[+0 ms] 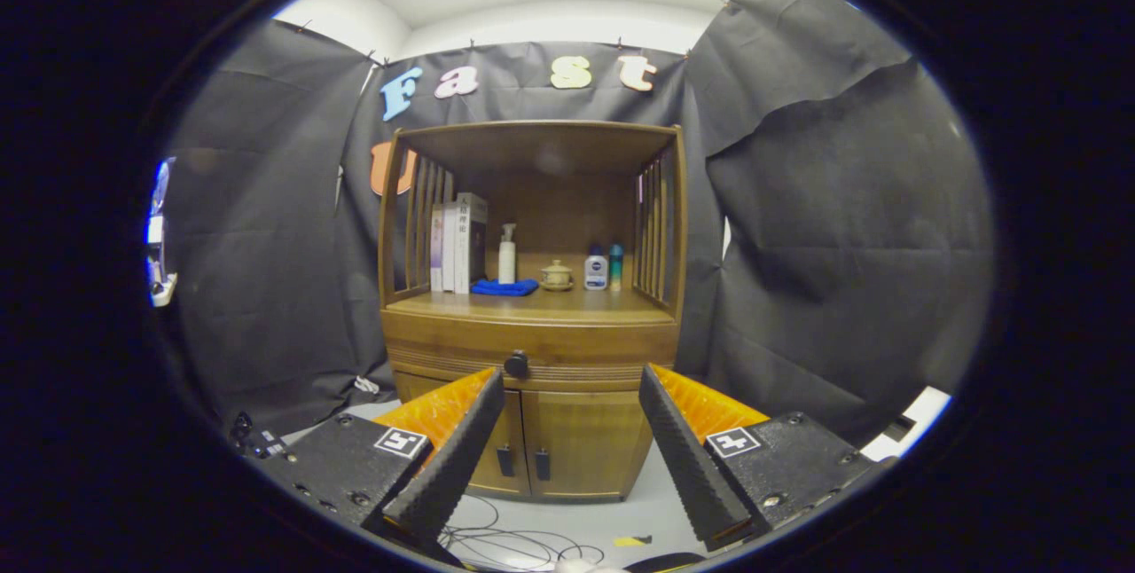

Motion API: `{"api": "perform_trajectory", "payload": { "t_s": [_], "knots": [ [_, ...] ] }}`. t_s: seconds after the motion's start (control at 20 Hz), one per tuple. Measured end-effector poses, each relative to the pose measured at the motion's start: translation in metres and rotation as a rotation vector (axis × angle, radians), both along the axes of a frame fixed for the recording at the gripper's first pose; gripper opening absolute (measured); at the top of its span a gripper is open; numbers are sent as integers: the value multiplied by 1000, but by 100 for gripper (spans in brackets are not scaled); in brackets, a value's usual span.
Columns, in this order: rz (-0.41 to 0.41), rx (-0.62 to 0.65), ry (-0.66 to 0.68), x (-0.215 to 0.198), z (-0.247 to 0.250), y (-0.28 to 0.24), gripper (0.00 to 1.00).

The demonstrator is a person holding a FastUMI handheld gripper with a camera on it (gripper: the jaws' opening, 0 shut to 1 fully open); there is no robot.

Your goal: Pull open the drawer, take out the items inside it, and place them on the countertop above the cabinet.

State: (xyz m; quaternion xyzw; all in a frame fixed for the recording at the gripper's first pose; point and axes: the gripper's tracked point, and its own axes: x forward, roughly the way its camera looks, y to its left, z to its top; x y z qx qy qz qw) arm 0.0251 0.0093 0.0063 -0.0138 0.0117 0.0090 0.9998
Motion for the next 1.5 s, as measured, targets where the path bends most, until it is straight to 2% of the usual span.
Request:
{"api": "perform_trajectory", "payload": {
  "t_s": [0.25, 0.65, 0.95, 1.2, 1.35, 1.5],
  "knots": [
    [20, -21, -26, 45, 17, 16, 99],
    [34, -20, -23, 159, 3, 56, 100],
    [-3, -6, 68, 240, -64, 70, 99],
    [-20, 16, 131, 282, -107, 75, 97],
    [-13, 23, 160, 292, -120, 80, 95],
    [-2, -6, 150, 297, -127, 86, 78]
  ]
}}
